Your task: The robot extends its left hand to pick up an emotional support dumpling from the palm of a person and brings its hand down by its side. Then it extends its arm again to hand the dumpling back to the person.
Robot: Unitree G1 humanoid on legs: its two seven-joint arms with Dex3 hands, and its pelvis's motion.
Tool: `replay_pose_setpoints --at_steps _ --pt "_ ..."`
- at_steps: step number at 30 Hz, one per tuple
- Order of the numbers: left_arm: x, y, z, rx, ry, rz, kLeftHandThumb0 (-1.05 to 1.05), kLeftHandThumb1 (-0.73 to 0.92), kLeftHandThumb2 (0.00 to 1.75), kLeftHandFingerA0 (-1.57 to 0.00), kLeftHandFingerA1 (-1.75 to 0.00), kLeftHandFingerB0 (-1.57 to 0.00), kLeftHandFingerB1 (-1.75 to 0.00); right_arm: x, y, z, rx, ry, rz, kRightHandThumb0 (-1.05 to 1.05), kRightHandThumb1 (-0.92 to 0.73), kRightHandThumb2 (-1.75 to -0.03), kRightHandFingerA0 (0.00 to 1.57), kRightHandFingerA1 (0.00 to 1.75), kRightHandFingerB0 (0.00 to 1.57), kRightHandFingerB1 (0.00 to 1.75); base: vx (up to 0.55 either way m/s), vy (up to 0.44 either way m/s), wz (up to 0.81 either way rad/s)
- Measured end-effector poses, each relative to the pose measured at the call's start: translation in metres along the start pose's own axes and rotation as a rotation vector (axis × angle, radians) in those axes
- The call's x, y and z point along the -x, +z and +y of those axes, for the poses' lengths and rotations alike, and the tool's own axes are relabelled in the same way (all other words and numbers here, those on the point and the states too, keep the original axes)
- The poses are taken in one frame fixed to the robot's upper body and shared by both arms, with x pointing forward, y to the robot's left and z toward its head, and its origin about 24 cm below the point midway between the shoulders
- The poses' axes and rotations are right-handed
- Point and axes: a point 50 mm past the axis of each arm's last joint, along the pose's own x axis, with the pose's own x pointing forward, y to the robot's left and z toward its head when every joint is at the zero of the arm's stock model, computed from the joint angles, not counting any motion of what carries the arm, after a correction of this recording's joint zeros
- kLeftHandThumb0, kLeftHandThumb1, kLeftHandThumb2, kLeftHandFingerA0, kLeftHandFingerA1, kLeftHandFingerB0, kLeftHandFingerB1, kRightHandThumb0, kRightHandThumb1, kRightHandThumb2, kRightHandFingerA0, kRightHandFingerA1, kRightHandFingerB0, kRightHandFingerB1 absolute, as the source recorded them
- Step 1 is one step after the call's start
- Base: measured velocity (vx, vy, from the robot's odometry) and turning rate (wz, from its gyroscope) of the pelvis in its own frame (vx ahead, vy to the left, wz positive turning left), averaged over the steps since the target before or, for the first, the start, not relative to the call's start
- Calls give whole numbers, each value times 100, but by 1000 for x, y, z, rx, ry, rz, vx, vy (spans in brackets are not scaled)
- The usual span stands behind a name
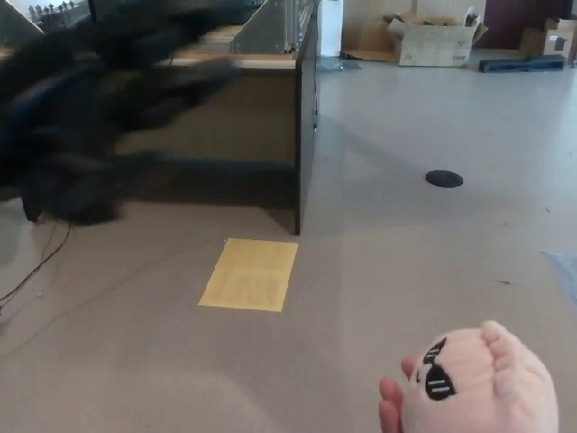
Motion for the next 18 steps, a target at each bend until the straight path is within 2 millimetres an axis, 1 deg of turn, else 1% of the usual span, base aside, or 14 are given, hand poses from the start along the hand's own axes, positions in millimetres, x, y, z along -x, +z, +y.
replay_pose_setpoints --at_steps 1,2,3,4,5,6,7,9,10,14,15,16,17,18 --pt "7 -6 2 14 16 18 -88 47 92 0 -8 0 0 0 0 0 0 -1 -1 -30 -57 -57 82 69 78 50 0 0 0" --pt "17 -17 3 35 36 46 -90 54 59 0 -17 0 0 1 0 1 1 -1 -2 -31 -57 -57 82 77 78 49 0 0 0" --pt "22 -22 3 46 44 62 -83 42 81 0 -17 0 0 1 0 1 1 0 -3 -30 -57 -57 81 73 78 49 0 0 0" --pt "33 -36 2 79 60 106 -83 42 80 0 -15 0 0 1 -1 1 2 0 -3 -30 -57 -57 82 71 78 49 0 0 0" --pt "38 -43 1 96 66 127 -83 42 80 0 -15 0 0 1 -1 1 2 0 -3 -30 -57 -57 82 71 78 49 0 0 0" --pt "44 -52 -1 120 75 156 -84 47 88 0 -14 0 0 2 -2 1 2 -1 -1 -29 -57 -57 82 71 78 50 0 0 0" --pt "50 -61 -3 142 83 182 -86 49 90 0 -19 0 0 2 -2 2 2 -1 0 -29 -57 -57 82 68 78 50 0 0 0" --pt "67 -85 -9 205 109 251 -85 48 87 0 -20 0 0 4 -4 2 1 -1 5 -31 -57 -57 82 69 78 49 0 0 0" --pt "74 -96 -12 234 125 282 -70 41 78 -1 -27 0 -10 5 -6 3 0 0 9 -30 -57 -57 82 70 78 49 0 0 0" --pt "102 -134 -26 334 193 384 -70 41 78 -1 -27 0 -10 9 -11 6 -1 3 25 -30 -57 -57 82 70 78 49 0 0 0" --pt "109 -143 -30 357 212 412 -58 41 73 -6 -37 -3 -23 10 -12 6 -1 3 28 -29 -57 -57 81 64 76 50 0 0 0" --pt "114 -149 -33 372 225 426 -45 54 61 -5 -33 -5 -19 10 -13 6 -1 3 30 -30 -57 -57 80 63 75 49 0 0 0" --pt "120 -156 -36 393 245 447 -45 54 61 -5 -33 -5 -19 11 -14 7 -1 3 32 -30 -57 -57 80 63 75 49 0 0 0" --pt "129 -166 -41 418 270 475 -60 41 78 -12 -45 -1 -36 12 -15 7 -3 3 36 -28 -57 -57 81 60 75 50 0 0 0"
